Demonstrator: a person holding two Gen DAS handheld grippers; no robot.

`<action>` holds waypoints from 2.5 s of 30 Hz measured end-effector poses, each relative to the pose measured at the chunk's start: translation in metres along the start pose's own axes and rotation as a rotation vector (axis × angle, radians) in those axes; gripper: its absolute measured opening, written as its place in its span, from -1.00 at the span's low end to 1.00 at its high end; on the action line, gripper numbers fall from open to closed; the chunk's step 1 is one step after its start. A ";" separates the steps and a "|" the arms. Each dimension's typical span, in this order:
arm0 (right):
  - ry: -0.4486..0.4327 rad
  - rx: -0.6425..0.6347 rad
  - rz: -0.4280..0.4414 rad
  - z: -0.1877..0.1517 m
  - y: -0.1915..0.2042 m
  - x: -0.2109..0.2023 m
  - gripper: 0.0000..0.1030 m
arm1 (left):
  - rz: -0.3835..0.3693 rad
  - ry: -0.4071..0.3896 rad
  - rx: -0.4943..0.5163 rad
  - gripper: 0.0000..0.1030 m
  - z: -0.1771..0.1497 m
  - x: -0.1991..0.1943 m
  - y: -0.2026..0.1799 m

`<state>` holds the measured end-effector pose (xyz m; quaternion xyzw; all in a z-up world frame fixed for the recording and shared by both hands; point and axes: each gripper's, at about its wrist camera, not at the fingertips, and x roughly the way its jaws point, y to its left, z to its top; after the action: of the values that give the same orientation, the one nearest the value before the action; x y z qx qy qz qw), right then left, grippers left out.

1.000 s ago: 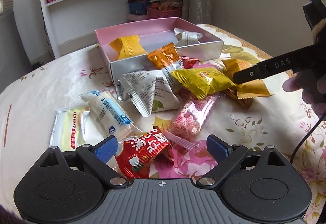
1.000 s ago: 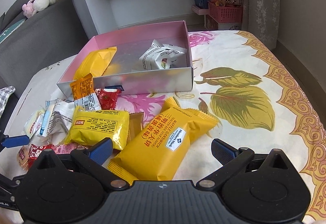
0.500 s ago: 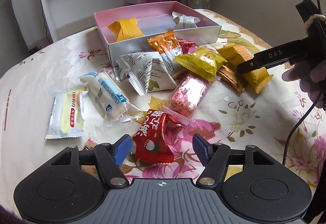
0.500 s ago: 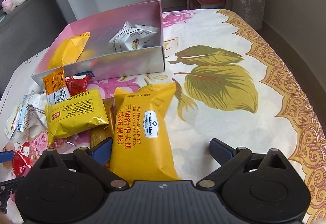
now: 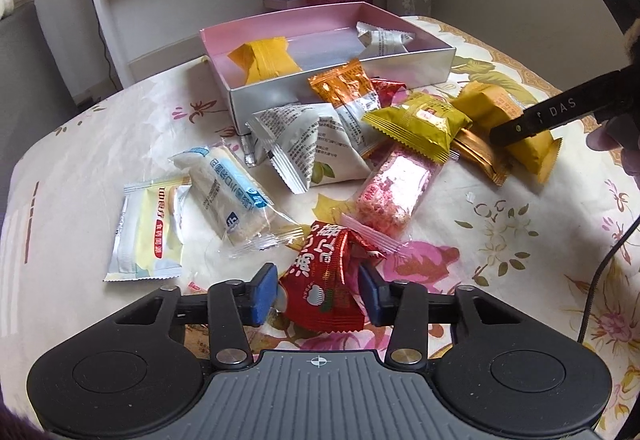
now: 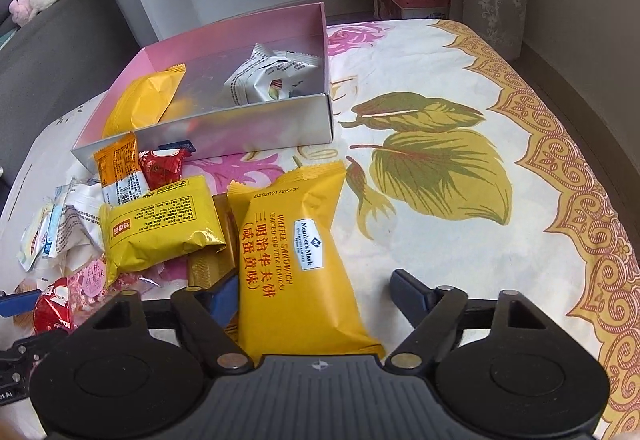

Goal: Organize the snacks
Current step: 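Grasp the yellow waffle sandwich with the right tool while the left grasps the red candy, then lower both held snacks into the pink box and open both tools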

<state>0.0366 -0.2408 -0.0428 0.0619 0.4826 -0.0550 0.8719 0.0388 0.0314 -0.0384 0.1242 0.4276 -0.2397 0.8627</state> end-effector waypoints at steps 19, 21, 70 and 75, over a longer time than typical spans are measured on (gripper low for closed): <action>-0.053 0.028 0.044 0.011 -0.001 -0.024 -0.29 | -0.026 -0.044 -0.189 -0.36 0.012 -0.031 0.019; -0.059 0.033 0.054 0.012 -0.001 -0.027 -0.29 | -0.033 -0.056 -0.205 -0.36 0.013 -0.036 0.021; -0.238 0.286 0.272 0.139 0.012 0.032 -0.29 | -0.028 -0.245 -0.400 -0.36 0.156 0.076 0.023; -0.229 0.252 0.273 0.141 0.016 0.050 -0.29 | -0.029 -0.231 -0.396 -0.36 0.152 0.092 0.025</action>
<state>0.1836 -0.2501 -0.0102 0.2286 0.3567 -0.0032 0.9058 0.2027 -0.0393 -0.0203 -0.0821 0.3665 -0.1760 0.9099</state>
